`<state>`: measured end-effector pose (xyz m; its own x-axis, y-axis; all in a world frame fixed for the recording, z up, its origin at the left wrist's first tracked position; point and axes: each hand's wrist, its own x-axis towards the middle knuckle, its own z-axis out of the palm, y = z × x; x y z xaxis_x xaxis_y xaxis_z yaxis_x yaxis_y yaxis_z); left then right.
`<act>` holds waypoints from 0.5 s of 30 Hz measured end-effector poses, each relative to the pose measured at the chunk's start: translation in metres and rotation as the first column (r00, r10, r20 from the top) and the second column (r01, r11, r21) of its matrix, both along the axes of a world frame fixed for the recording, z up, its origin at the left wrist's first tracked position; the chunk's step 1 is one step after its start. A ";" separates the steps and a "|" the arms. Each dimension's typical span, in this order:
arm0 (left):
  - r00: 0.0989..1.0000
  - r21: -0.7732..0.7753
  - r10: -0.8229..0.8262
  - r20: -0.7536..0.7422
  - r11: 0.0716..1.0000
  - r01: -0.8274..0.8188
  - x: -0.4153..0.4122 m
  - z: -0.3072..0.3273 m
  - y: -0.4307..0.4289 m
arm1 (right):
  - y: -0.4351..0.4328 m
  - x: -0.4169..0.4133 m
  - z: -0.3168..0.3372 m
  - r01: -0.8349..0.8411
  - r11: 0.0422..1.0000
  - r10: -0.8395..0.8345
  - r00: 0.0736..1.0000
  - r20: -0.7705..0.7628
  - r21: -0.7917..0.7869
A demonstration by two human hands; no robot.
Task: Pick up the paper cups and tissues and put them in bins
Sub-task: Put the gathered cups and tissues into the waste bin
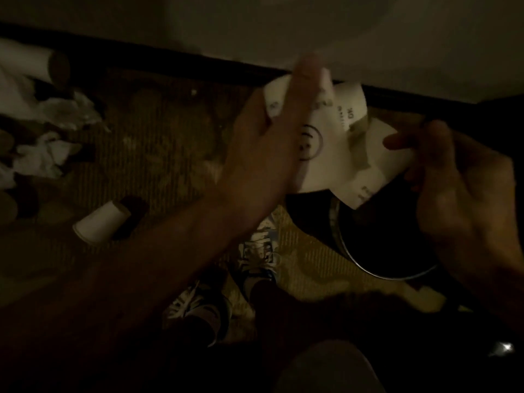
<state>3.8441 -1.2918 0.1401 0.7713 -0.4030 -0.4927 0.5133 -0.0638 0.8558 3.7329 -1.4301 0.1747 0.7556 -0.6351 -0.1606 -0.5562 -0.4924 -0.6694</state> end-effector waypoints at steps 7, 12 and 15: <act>0.925 0.043 -0.368 -0.093 0.927 0.374 -0.075 0.007 -0.068 | -0.028 -0.102 0.012 0.265 0.945 -0.253 0.964 -0.085 0.191; 0.851 0.282 -0.518 -0.083 0.807 0.519 -0.112 -0.023 -0.094 | -0.041 -0.125 -0.011 0.340 0.879 -0.267 0.932 -0.246 0.335; 0.753 0.400 -0.653 -0.081 0.671 0.625 -0.120 -0.036 -0.103 | -0.052 -0.135 -0.023 0.299 0.877 -0.198 0.938 -0.285 0.376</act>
<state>3.7242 -1.3953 0.1042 0.4311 -0.6004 -0.6736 0.1696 -0.6793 0.7140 3.5982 -1.4822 0.1519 0.4904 -0.6363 -0.5955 -0.7865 -0.0289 -0.6169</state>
